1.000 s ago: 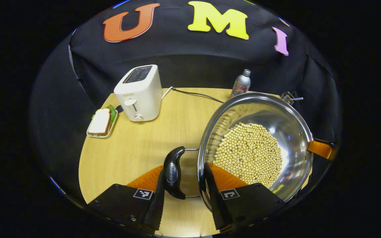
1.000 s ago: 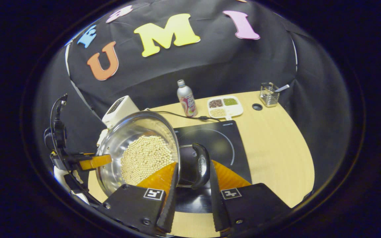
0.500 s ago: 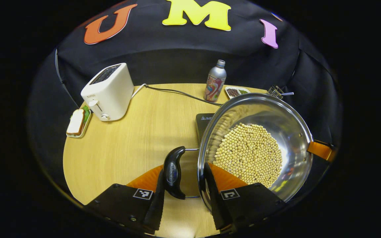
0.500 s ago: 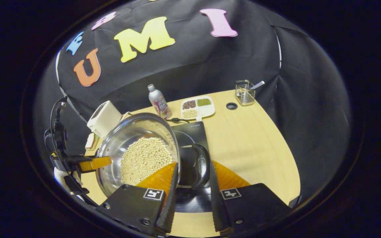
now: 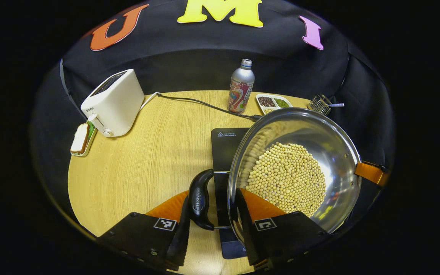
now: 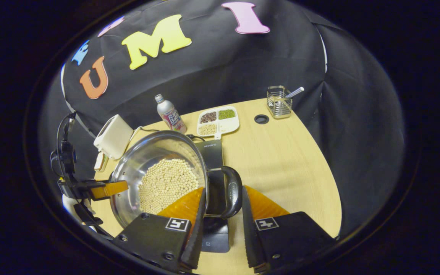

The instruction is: First push the handle of the pot to place it horizontally, then grasp the pot with both hands and set it on the induction cooktop.

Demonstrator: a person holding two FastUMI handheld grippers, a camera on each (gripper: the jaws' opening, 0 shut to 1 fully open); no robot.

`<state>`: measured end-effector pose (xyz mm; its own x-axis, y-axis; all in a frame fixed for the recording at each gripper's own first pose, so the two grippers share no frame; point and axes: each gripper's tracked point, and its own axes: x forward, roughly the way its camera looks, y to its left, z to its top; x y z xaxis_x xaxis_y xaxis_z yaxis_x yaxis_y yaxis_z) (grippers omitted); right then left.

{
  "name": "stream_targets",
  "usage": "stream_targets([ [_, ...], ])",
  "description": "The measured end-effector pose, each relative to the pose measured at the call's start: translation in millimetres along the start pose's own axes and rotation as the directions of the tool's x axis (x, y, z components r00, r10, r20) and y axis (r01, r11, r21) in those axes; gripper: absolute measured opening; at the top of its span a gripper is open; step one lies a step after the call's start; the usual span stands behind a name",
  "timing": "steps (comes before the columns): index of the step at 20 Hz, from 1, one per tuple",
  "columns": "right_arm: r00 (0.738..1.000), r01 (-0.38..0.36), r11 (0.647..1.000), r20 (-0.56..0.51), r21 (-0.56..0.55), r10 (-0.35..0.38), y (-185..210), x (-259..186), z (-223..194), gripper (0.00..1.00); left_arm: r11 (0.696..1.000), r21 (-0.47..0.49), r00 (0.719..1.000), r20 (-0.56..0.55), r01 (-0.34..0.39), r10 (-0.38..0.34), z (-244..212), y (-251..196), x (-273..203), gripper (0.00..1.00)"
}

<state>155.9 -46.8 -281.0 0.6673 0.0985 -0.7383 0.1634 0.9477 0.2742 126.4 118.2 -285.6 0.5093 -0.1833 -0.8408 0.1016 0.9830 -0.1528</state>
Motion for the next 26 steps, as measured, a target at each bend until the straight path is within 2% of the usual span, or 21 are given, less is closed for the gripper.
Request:
stream_targets([
  [2,1.000,-0.012,1.000,-0.015,-0.006,0.012,-1,10,2,0.46,1.000,-0.008,1.000,-0.005,-0.013,0.013,1,1,-3,0.59],
  [3,1.000,-0.017,1.000,-0.022,-0.007,0.017,-1,15,3,0.46,1.000,-0.012,1.000,-0.008,-0.022,0.022,2,1,-5,0.54],
  [4,0.999,-0.023,1.000,-0.032,-0.011,0.023,-1,19,3,0.46,0.999,-0.014,1.000,-0.011,-0.029,0.028,1,3,-6,0.59],
  [9,0.998,-0.043,0.998,-0.054,-0.039,0.041,-2,37,7,0.46,0.999,-0.027,0.999,-0.031,-0.045,0.045,-1,5,6,0.59],
  [11,0.997,-0.049,0.999,-0.065,-0.015,0.048,-7,42,1,0.47,0.999,-0.001,0.999,-0.011,-0.048,0.048,4,4,6,0.59],
  [12,0.997,-0.064,0.998,-0.044,0.020,0.065,-7,41,1,0.47,0.999,0.021,0.999,-0.004,-0.050,0.050,8,3,8,0.59],
  [13,0.996,-0.077,0.997,-0.052,0.021,0.077,-6,42,-1,0.47,0.999,0.027,0.999,-0.027,-0.046,0.046,3,4,7,0.59],
  [18,0.995,-0.101,0.995,-0.006,0.012,0.101,-7,41,-2,0.48,1.000,0.028,1.000,0.001,-0.013,0.013,5,4,7,0.59],
  [26,0.993,-0.117,0.993,0.025,0.001,0.116,-8,42,-3,0.48,0.999,0.018,0.997,0.064,-0.040,0.039,3,4,7,0.59],
])
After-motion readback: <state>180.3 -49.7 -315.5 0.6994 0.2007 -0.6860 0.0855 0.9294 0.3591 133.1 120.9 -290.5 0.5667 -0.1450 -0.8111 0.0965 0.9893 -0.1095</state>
